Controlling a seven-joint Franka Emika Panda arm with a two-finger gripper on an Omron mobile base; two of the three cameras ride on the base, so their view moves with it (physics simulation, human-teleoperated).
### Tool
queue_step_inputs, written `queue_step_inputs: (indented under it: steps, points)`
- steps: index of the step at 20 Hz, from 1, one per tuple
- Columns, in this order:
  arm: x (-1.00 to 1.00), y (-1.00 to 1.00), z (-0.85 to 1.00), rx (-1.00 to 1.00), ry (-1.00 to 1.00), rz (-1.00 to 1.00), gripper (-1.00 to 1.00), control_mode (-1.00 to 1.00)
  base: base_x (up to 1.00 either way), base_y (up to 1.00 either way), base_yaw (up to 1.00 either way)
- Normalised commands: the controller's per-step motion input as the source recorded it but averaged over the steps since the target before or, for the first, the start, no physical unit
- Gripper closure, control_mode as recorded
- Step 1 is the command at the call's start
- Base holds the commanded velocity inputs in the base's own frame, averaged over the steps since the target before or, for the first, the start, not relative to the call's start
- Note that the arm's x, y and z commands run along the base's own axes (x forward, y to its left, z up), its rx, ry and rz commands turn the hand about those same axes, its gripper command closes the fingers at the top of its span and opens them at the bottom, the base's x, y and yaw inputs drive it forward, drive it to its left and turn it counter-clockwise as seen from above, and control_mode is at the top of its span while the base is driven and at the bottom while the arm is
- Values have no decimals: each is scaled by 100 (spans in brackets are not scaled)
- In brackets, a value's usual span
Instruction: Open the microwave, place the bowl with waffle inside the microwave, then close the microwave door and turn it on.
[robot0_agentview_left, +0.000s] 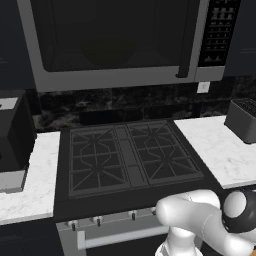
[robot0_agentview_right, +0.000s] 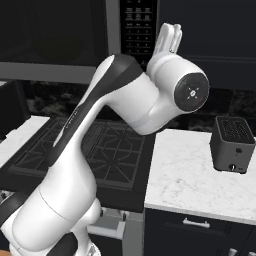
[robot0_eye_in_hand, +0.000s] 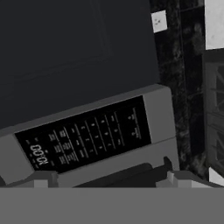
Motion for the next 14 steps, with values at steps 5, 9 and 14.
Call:
queue_step_inputs:
  steps: [5, 9, 14]
  points:
    - [1, 14, -10, -5, 3, 0, -100, -100, 0, 0, 0]
    - [1, 6, -13, 0, 0, 0, -100, -100, 0, 0, 0]
    - [25, 37, -53, -1, 0, 0, -100, -100, 0, 0, 0]
